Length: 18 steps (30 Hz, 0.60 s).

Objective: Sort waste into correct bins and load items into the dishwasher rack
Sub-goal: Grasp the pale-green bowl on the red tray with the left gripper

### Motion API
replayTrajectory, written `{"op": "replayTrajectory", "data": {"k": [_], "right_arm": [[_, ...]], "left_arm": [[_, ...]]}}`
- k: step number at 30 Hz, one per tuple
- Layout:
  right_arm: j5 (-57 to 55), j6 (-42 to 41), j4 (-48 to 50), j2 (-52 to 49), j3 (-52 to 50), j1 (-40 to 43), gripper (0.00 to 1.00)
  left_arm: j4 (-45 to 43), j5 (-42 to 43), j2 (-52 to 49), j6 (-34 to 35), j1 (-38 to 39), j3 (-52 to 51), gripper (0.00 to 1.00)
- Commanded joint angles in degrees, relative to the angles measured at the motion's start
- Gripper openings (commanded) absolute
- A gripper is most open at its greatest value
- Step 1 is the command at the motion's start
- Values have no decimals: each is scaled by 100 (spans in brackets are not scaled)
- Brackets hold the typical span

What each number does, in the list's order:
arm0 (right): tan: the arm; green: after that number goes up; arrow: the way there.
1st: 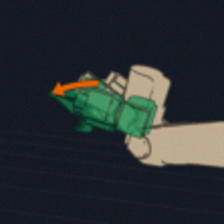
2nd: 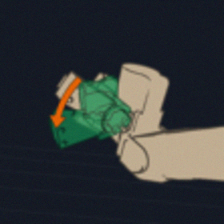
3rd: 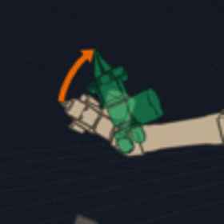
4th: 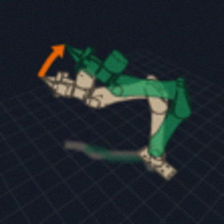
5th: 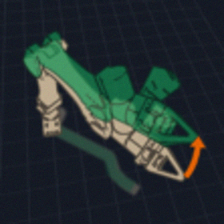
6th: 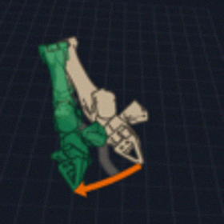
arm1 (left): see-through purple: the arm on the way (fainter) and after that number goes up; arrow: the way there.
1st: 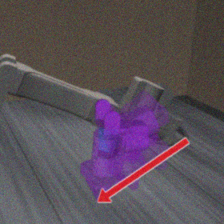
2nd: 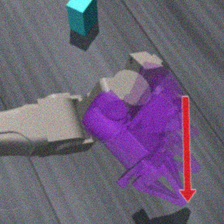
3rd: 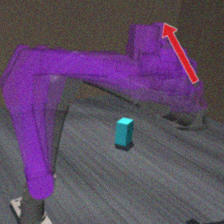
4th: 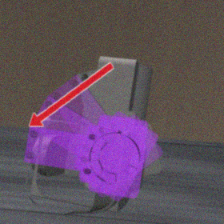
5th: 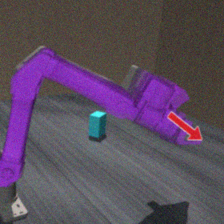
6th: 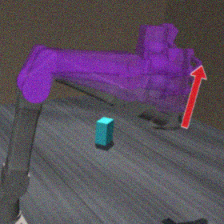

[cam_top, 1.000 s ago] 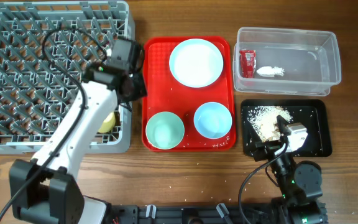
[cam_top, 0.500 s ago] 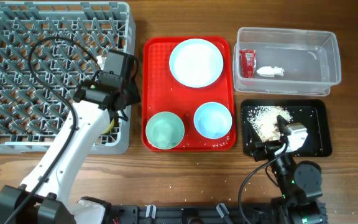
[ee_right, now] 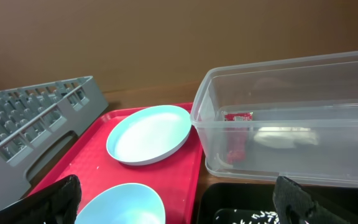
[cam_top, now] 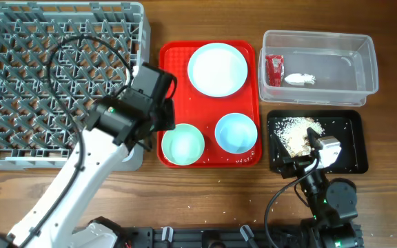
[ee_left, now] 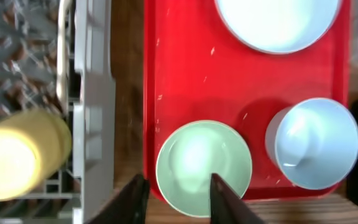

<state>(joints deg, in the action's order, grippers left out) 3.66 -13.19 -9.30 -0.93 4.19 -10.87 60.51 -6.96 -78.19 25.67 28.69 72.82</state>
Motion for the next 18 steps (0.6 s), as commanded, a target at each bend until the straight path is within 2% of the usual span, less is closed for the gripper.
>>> {"op": "replayTrajectory", "data": {"k": [1,4,9,13,16,18], "right_arm": [[74,-50,26,50,-9,35,100],[74,-50,26,50,-9,35,100],[74,-50,26,50,-9,35,100],[74,-50,26,50,-9,35,100],[74,-50,26,50,-9,35,100],[74,-50,26,50,-9,35,100]], "left_arm": [[48,-208,-466,981,28,-446,25],[-378,-133,-1126,1123,31,-903,28],[-422,-101,-2133,1123,31,-962,29],[-608,144,-2343,1062,35,-962,20],[-605,267,-2341,1062,35,-962,4],[-496,160,-2315,1056,33,-953,4]]}}
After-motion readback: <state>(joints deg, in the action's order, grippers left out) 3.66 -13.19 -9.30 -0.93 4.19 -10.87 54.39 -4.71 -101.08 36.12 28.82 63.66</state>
